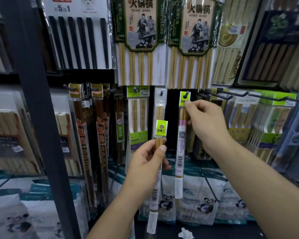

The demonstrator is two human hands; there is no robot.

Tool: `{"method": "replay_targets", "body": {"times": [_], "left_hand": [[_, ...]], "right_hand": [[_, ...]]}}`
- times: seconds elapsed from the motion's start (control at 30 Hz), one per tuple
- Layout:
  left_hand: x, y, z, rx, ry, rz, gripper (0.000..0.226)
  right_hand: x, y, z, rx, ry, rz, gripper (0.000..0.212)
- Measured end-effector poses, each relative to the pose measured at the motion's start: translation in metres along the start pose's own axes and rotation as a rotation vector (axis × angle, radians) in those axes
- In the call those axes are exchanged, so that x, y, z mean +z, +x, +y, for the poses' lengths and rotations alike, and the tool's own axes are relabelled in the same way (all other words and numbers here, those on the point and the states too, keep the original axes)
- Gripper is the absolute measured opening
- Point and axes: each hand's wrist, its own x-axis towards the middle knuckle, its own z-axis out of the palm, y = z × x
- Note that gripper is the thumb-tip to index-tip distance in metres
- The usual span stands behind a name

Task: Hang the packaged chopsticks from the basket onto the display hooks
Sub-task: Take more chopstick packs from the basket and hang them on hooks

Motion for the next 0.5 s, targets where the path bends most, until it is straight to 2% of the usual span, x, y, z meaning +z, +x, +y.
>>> {"method": "replay_targets", "body": {"times": [0.2, 0.37, 0.5], "left_hand": [[0.004, 0.002, 0.008, 0.03, -0.029, 0.055, 0.008], [0.015, 0.001, 0.013, 0.066, 0.012, 0.001, 0.008], [0.022, 0.003, 0.017, 0.095, 0.035, -0.017, 0.009]], "right_hand": [[-0.013, -0.02, 0.007, 0.014, -0.042, 0.022, 0.021], [-0.014, -0.049, 0.006, -0.069, 0.024, -0.257, 0.016], [-0.014, -0.048, 0.003, -0.134, 0.007, -0.259, 0.019]]}}
